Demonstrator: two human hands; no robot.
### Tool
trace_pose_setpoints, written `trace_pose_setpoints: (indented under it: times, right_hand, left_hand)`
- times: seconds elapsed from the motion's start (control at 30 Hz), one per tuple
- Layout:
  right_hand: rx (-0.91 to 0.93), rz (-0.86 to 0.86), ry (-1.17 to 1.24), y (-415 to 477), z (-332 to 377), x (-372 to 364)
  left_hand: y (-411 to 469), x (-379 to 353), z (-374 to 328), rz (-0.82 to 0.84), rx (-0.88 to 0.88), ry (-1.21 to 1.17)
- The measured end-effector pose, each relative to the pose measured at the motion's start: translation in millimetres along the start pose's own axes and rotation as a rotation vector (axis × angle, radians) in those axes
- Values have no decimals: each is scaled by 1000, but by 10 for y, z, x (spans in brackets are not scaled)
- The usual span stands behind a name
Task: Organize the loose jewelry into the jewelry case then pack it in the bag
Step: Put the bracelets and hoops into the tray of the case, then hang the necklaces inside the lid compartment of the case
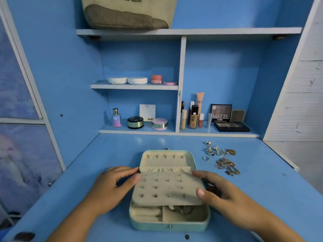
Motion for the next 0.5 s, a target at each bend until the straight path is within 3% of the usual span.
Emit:
trace_pose_setpoints:
  times: [0.33, 0.5]
  right_hand:
    - [-108, 15, -292, 6, -56, 203]
    - [-174, 66, -393, 68, 14, 295]
  left_hand:
    - [17, -299, -223, 142, -23, 103]
    - [201, -389, -311, 312, 84, -62]
Point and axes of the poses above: each hand's wrist, its own y-axis towards the middle knuckle, its own x-axis out of the back of the hand, z = x × y, the point moved 7 cm from there along y, towards the middle knuckle, and after that the axes turned 13 degrees about y, right-handed, at the moved point
